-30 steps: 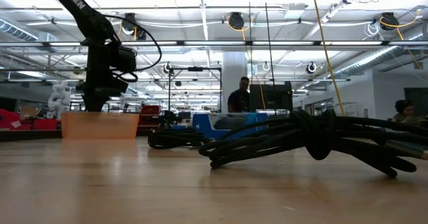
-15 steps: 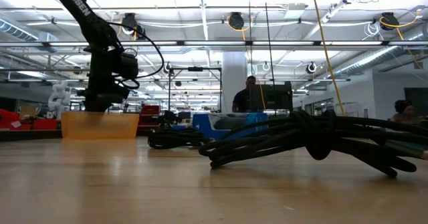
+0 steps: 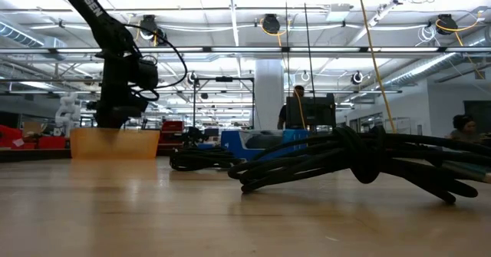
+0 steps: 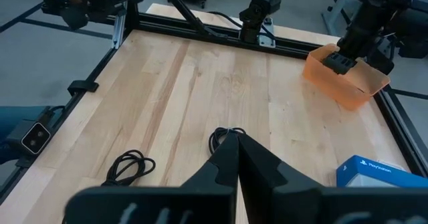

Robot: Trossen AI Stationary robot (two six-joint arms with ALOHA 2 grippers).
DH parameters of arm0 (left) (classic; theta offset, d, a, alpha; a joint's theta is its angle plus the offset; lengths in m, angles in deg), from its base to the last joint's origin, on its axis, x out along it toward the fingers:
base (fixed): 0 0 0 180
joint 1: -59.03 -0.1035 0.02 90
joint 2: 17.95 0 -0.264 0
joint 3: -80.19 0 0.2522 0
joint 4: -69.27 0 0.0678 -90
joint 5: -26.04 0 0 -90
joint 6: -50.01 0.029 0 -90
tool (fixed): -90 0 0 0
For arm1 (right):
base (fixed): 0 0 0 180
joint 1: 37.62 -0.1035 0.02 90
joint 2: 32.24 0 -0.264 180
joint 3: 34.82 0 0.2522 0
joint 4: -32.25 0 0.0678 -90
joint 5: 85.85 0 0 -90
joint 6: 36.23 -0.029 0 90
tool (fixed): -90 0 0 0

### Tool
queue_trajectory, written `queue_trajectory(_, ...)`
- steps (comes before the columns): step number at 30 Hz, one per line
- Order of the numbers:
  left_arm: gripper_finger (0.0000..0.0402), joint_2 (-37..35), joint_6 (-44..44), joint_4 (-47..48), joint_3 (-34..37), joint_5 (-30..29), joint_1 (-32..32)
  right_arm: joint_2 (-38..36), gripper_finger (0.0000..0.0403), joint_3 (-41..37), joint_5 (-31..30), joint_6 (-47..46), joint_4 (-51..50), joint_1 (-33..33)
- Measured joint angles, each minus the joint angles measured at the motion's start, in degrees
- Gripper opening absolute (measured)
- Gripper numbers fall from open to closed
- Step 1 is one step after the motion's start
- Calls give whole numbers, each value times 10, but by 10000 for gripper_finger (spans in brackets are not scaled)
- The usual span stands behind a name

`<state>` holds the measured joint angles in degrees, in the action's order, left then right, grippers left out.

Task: Pick and place USB-C Cables
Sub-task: Put the bottom black charger cable into the orange bin

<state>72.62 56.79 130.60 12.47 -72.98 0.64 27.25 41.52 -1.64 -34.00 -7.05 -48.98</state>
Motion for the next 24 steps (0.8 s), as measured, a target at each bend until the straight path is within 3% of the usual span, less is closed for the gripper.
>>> queue_trajectory(8, 124, -62, -3, 25, 0, -3, 0, 0, 0, 0, 0, 1, 0, 0)
queue_trajectory(17, 106, -135, -21, 100, -7, 7, 19, 0, 0, 0, -1, 1, 7, 0)
queue_trajectory(24, 93, -175, -73, 184, -62, 7, 76, 0, 0, 0, -1, 4, 9, 0)
